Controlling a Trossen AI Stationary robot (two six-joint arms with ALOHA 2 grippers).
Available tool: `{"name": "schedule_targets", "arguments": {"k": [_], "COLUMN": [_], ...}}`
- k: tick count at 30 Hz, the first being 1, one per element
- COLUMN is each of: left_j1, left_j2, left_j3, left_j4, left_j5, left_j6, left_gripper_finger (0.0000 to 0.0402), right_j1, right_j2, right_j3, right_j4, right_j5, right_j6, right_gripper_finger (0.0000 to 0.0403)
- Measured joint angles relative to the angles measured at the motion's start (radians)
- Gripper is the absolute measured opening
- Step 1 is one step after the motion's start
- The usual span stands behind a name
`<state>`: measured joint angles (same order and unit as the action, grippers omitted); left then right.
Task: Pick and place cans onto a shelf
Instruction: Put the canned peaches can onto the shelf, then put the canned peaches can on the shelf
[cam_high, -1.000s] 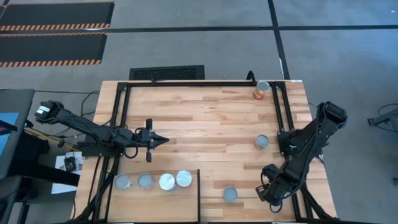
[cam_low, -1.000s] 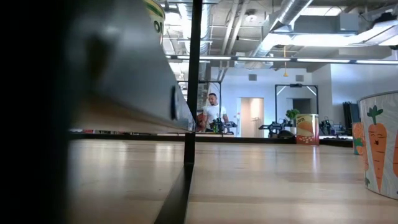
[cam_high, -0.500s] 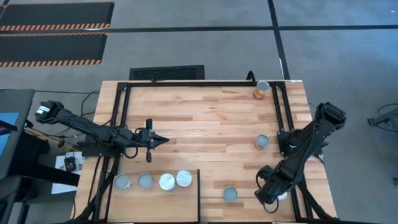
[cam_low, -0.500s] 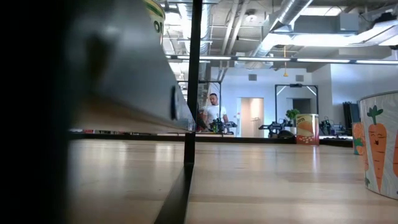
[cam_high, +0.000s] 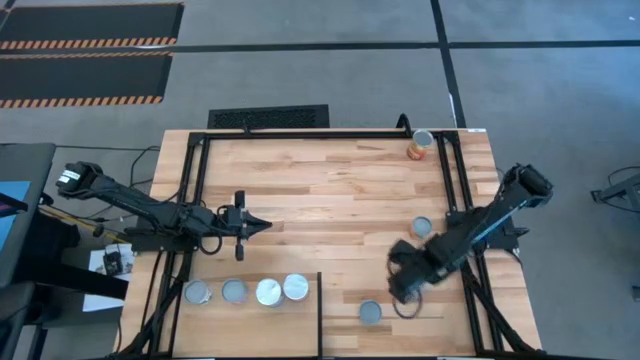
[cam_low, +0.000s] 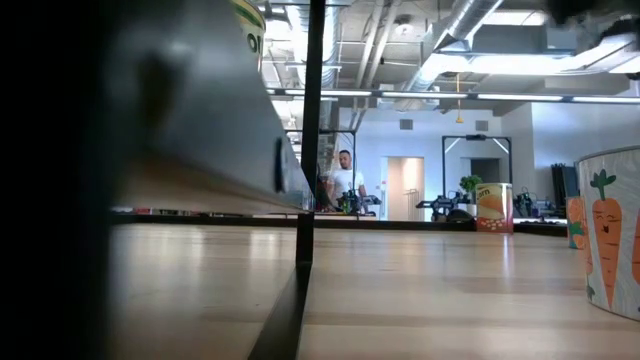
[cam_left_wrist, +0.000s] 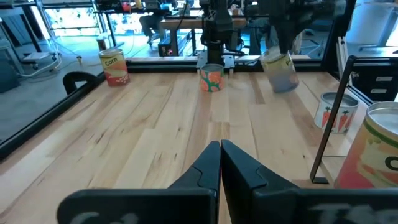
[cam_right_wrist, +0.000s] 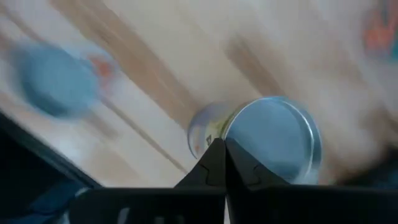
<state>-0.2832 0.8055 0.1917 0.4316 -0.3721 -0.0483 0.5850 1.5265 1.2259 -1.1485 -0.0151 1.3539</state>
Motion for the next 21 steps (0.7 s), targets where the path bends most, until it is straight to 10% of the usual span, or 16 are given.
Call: {"name": "schedule_targets", "arguments": {"k": [21], "left_j1": [0.0], "left_j2": [0.0], "left_j3": [0.001], "left_j4": [-0.015], "left_j5": [-0.01], "left_j6": [0.007], "left_gripper_finger": [0.0], "right_j1": [-0.452], "right_j2": [0.197], "right_j3": [0.263], "right_j4": [0.185], "right_j5": [0.176], "right_j6": [-0.988], "right_gripper_finger": [0.0007]}}
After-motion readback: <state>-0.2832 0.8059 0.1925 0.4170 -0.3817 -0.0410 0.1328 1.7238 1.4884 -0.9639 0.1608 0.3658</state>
